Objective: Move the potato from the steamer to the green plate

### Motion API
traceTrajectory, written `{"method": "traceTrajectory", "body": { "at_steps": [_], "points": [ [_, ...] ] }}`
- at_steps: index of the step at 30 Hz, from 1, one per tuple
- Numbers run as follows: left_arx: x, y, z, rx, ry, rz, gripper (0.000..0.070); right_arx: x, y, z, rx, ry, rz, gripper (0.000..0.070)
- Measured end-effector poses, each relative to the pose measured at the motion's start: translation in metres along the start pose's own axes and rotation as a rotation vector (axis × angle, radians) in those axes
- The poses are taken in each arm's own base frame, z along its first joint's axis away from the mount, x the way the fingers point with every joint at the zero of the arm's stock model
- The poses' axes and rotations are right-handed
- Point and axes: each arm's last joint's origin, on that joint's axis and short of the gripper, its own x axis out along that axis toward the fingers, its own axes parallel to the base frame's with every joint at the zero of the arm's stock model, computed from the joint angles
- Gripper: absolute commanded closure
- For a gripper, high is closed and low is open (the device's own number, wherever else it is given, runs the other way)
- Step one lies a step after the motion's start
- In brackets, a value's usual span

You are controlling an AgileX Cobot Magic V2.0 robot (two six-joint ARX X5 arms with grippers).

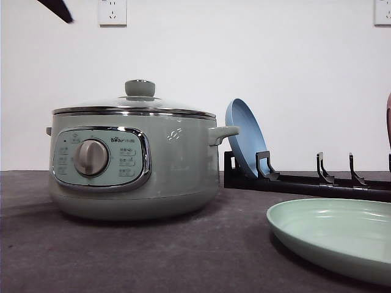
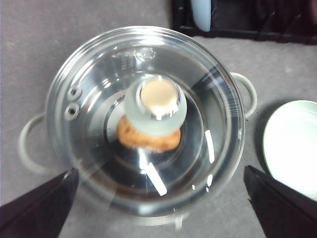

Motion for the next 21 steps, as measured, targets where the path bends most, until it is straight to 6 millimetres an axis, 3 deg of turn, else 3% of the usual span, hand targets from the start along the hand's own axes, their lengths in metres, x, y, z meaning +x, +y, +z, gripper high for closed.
{"method": "traceTrajectory", "body": {
  "at_steps": [8, 21],
  "points": [
    [0.047, 0.004, 0.037, 0.004, 0.041, -0.001, 0.0, 0.0, 0.0, 0.0, 0.0, 0.0, 0.0, 0.0082],
    [0.1, -0.005, 0.039, 0.04, 0.16, 0.061, 0.0, 0.0, 0.0, 0.0, 0.0, 0.0, 0.0, 0.0082]
  ]
}}
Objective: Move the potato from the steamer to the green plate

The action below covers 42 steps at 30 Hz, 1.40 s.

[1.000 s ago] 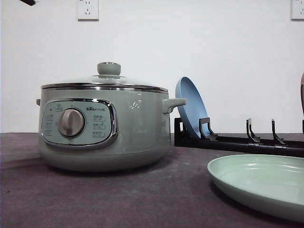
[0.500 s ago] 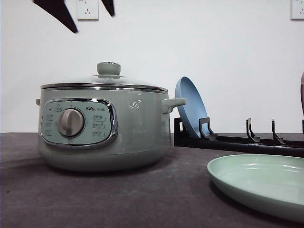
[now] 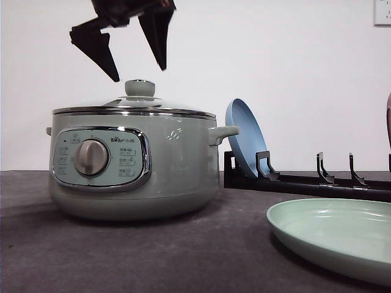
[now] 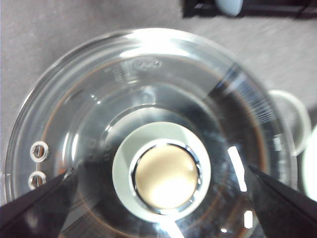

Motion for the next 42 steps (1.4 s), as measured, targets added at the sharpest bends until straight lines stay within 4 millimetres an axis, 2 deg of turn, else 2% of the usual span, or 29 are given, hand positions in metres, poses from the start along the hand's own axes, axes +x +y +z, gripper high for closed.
{"method": "traceTrajectory", "body": {
  "at_steps": [13, 20, 24, 34, 37, 40, 42],
  "points": [
    [0.004, -0.002, 0.0, 0.017, 0.016, 0.003, 0.0, 0.0, 0.0, 0.0, 0.0, 0.001, 0.0, 0.0082],
    [0.014, -0.002, 0.0, 0.022, 0.047, 0.002, 0.0, 0.0, 0.0, 0.0, 0.0, 0.001, 0.0, 0.0082],
    [0.02, -0.003, 0.0, 0.024, 0.066, 0.0, 0.0123, 0.0, 0.0, 0.0, 0.0, 0.001, 0.0, 0.0082],
    [0.02, -0.005, -0.001, 0.029, 0.069, -0.002, 0.0384, 0.0, 0.0, 0.0, 0.0, 0.001, 0.0, 0.0082],
    [0.02, -0.005, 0.0, 0.031, 0.068, 0.004, 0.0489, 0.0, 0.0, 0.0, 0.0, 0.001, 0.0, 0.0082],
    [0.02, -0.005, 0.0, 0.038, 0.068, 0.005, 0.0677, 0.0, 0.0, 0.0, 0.001, 0.001, 0.0, 0.0082],
    [0.019, -0.005, 0.0, 0.041, 0.065, 0.005, 0.07, 0.0, 0.0, 0.0, 0.001, 0.001, 0.0, 0.0082]
  ]
}}
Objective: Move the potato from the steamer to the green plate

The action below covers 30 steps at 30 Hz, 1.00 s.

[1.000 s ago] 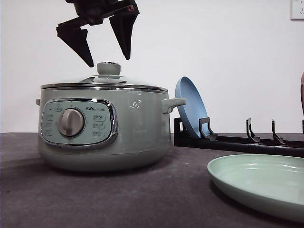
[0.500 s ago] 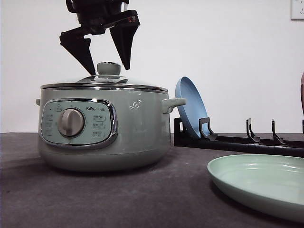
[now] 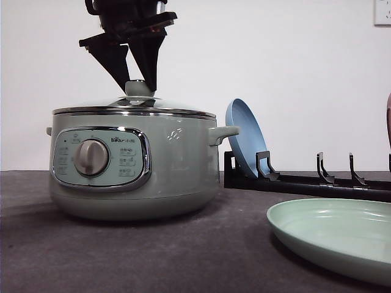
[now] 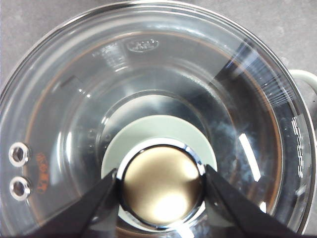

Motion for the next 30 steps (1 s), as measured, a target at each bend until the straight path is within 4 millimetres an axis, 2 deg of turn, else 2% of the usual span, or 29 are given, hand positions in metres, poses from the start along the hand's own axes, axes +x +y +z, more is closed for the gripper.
{"method": "traceTrajectory", "body": {
  "at_steps": [14, 20, 25, 30],
  "points": [
    [-0.009, 0.002, 0.003, -0.013, 0.005, 0.0, 0.07, 0.0, 0.0, 0.0, 0.0, 0.0, 0.0, 0.0082],
    [-0.034, 0.001, 0.009, -0.013, -0.059, 0.003, 0.07, 0.0, 0.0, 0.0, 0.0, 0.0, 0.0, 0.0082],
    [-0.053, 0.0, 0.003, -0.013, -0.079, 0.005, 0.07, 0.0, 0.0, 0.0, 0.0, 0.0, 0.0, 0.0082],
    [-0.094, -0.003, -0.011, -0.009, -0.152, 0.007, 0.07, 0.0, 0.0, 0.0, 0.0, 0.0, 0.0, 0.0082]
  ]
}}
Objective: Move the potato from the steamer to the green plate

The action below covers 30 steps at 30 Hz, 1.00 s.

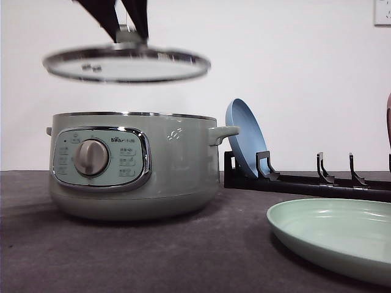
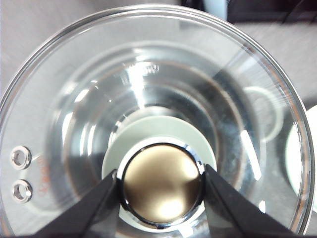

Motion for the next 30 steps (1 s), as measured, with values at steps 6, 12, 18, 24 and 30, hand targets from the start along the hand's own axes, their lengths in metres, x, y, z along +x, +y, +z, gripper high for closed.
{"method": "traceTrajectory", "body": {
  "at_steps": [6, 12, 18, 24, 30],
  "points": [
    [-0.038, -0.001, -0.012, 0.001, -0.047, 0.025, 0.07, 0.0, 0.0, 0.0, 0.0, 0.0, 0.0, 0.0082],
    [-0.049, 0.013, -0.018, -0.033, -0.049, 0.117, 0.07, 0.0, 0.0, 0.0, 0.0, 0.0, 0.0, 0.0082],
    [-0.058, 0.046, -0.024, -0.126, -0.058, 0.187, 0.07, 0.0, 0.0, 0.0, 0.001, 0.0, 0.0, 0.0082],
    [-0.066, 0.088, -0.034, -0.246, -0.054, 0.276, 0.07, 0.0, 0.0, 0.0, 0.0, 0.0, 0.0, 0.0082],
    [-0.075, 0.122, -0.046, -0.35, -0.051, 0.353, 0.07, 0.0, 0.0, 0.0, 0.0, 0.0, 0.001, 0.0082]
  ]
}}
